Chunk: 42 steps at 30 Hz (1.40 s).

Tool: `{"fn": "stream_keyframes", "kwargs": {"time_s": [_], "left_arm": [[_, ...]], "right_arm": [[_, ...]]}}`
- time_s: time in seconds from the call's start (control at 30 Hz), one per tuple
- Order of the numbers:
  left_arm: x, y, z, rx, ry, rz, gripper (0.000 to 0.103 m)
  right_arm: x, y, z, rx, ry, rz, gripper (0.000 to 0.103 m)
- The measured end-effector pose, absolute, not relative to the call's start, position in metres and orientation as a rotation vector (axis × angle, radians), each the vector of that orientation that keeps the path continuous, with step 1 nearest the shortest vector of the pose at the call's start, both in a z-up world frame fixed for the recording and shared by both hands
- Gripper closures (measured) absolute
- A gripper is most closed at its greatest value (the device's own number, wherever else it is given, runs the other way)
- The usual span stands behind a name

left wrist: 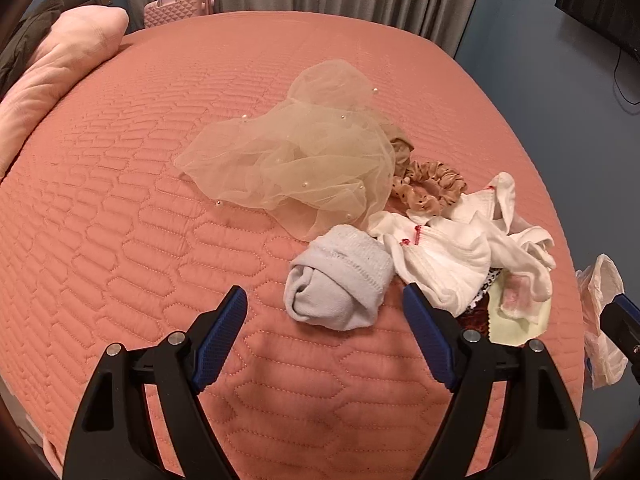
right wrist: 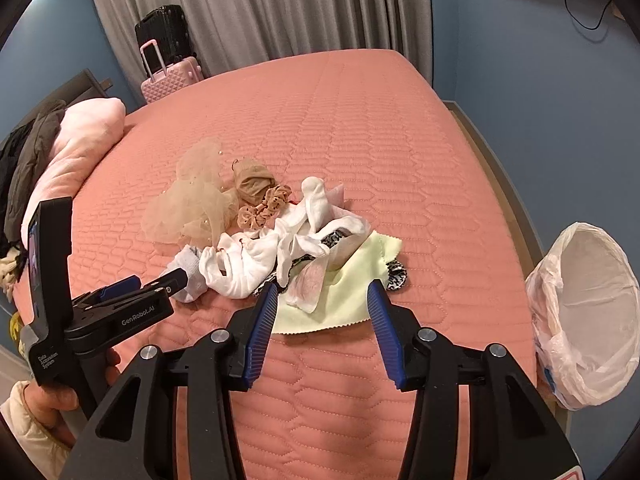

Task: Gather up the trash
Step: 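Move both tools back over the item pile on the bed, then grasp the grey sock with left tool while right tool grasps white glove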

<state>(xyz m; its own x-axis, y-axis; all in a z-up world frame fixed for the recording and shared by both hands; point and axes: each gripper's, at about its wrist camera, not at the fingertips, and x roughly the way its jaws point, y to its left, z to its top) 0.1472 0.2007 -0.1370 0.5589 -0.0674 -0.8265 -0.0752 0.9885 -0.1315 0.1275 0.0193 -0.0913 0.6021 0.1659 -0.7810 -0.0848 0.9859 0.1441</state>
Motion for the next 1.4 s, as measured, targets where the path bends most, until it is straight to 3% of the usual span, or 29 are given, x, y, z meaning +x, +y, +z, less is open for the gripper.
{"fn": "stream_keyframes", "kwargs": {"time_s": [0.2,0.37,0.63,0.7,0.93,1.13,1.4], "left_arm": [[0.154,0.214,-0.148,-0.198,0.991,-0.020,0.029],[0.158,0.221,-0.155,-0.260,1.021,-0.079,0.047],[0.159,0.221,-0.159,-0.271,1.033,-0.126,0.069],[0.159,0.220,-0.156,-0.282,1.035,-0.130,0.070],[0.159,0.222,-0.154,-0.287,1.043,-0.135,0.071],[0.161,0.218,-0.151,-0.285,1.047,-0.130,0.073],[0.155,0.210,-0.125,-0.260,0.998,-0.122,0.075]], "right_arm": [[0.142,0.042,-0.102,0.089,0.936,0.190,0.056],[0.156,0.067,-0.107,0.083,0.949,0.247,0.056],[0.188,0.090,-0.126,0.053,0.995,0.273,0.069],[0.196,0.092,-0.137,0.054,1.021,0.278,0.075],[0.212,0.095,-0.166,0.037,1.076,0.251,0.082],[0.211,0.091,-0.165,0.047,1.079,0.277,0.099],[0.192,0.087,-0.120,0.060,0.986,0.318,0.102]]}}
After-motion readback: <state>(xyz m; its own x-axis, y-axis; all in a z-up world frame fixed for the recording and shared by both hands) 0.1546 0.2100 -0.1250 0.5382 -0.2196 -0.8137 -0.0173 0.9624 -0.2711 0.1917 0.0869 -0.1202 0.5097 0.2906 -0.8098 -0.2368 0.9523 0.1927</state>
